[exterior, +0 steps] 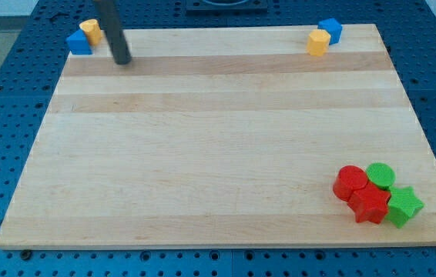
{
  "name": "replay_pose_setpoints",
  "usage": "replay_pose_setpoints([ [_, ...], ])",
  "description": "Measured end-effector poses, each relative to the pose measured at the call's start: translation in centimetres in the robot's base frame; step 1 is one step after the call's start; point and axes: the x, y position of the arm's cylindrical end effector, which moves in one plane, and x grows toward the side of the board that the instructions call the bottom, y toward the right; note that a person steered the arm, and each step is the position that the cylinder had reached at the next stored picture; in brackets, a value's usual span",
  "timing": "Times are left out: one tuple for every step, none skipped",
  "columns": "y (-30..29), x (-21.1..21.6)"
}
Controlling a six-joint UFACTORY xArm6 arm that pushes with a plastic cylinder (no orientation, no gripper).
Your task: Point your arm at the blue cube
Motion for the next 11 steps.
replay_pose_setpoints([
  [6.0, 0.0],
  [12.2, 0.7],
  [18.0, 1.6],
  [24.1, 2.3],
  [29.3, 2.5],
  [34.9, 2.5],
  [39.6, 1.8],
  [43.1, -0.7],
  [45.9, -3.5],
  [45.8, -7.5],
  [42.9, -8.7],
])
